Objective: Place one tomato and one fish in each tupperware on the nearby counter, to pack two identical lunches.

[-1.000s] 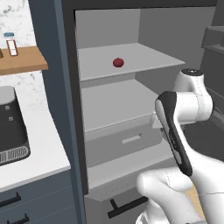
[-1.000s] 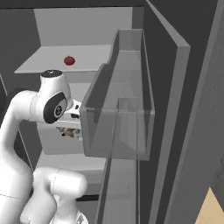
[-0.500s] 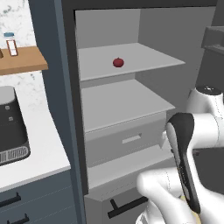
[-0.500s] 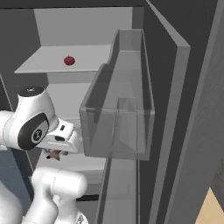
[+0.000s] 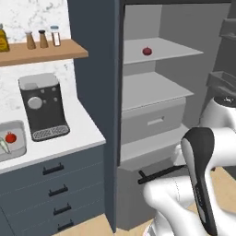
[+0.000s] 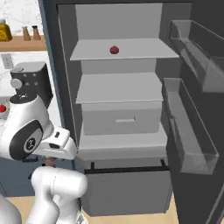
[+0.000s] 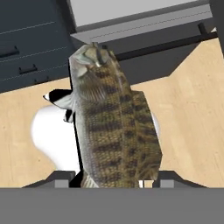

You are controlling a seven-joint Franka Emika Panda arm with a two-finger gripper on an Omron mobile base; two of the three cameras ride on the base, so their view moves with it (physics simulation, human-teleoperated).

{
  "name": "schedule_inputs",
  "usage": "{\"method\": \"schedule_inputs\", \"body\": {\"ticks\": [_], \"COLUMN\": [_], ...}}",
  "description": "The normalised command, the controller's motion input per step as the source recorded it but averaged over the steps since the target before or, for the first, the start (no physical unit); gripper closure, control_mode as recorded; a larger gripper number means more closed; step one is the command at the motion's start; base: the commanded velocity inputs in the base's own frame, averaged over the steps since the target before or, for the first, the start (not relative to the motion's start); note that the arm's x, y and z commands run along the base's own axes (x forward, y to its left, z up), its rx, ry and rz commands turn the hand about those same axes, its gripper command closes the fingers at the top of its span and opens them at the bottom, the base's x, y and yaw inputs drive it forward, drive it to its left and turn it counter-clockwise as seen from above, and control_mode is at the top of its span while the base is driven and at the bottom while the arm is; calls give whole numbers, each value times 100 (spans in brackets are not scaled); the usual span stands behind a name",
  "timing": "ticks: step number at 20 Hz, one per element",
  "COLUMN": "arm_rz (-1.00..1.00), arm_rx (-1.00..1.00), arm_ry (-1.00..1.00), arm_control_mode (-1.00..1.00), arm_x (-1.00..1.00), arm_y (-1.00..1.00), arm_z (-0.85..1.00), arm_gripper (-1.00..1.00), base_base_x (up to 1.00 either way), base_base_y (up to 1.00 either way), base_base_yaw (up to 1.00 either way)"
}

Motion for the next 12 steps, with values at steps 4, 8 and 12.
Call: {"method": "schedule_inputs", "body": {"ticks": [4, 8, 12], "arm_rz": [0, 0, 0], "arm_rx": [0, 0, 0], "arm_ry": [0, 0, 0], "arm_control_mode": [100, 100, 100], "arm_x": [0, 0, 0], "arm_y": [0, 0, 0], "arm_z": [0, 0, 0], "arm_gripper": [100, 100, 100], "base_base_x": [-54, -29, -15], "base_base_y": [100, 100, 100], "base_base_yaw": [1, 3, 8]}}
